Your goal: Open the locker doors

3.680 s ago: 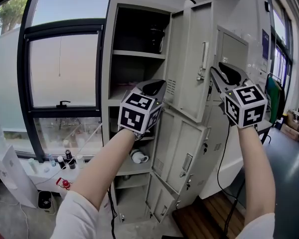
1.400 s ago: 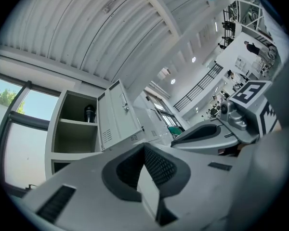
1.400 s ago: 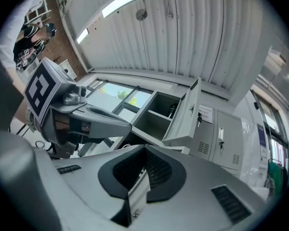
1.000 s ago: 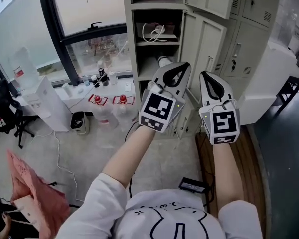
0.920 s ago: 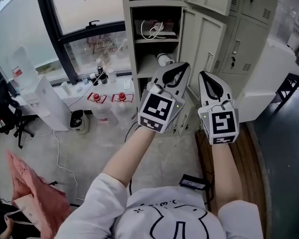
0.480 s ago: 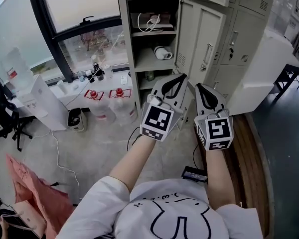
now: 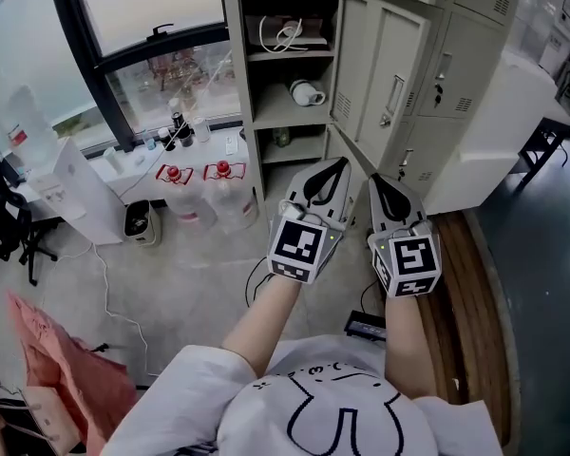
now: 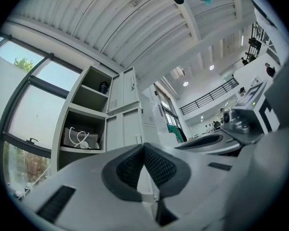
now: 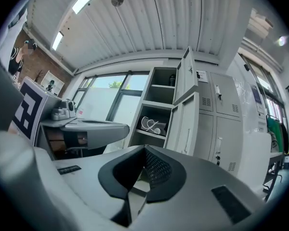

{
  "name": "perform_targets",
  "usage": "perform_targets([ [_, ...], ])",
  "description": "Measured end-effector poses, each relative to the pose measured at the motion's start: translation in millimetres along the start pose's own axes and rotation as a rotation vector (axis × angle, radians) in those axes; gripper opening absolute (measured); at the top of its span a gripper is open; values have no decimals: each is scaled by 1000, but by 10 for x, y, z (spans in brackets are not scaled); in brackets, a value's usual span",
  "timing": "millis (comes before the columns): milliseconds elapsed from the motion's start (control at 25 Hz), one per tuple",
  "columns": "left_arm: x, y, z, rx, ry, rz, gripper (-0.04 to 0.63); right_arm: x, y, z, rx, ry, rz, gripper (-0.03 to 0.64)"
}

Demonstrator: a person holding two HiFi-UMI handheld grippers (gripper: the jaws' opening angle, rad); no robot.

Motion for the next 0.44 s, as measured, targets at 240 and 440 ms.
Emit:
perform_targets([
  [240,-25,-13,49,3,-12,-6,3,7,4,-28,17,6,6,25],
  [440,-45,-14,55,8,-15,-9,5,8,-45,-81,38,15,5,25],
])
Point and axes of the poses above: the fingertips, and each gripper's own axes: x forward along the fingers, z to its right, y out of its top, the point moved 8 cm from there along -x, backward along the fingers, and after that the axes turned 7 degrees about z, right-handed, at the moved point
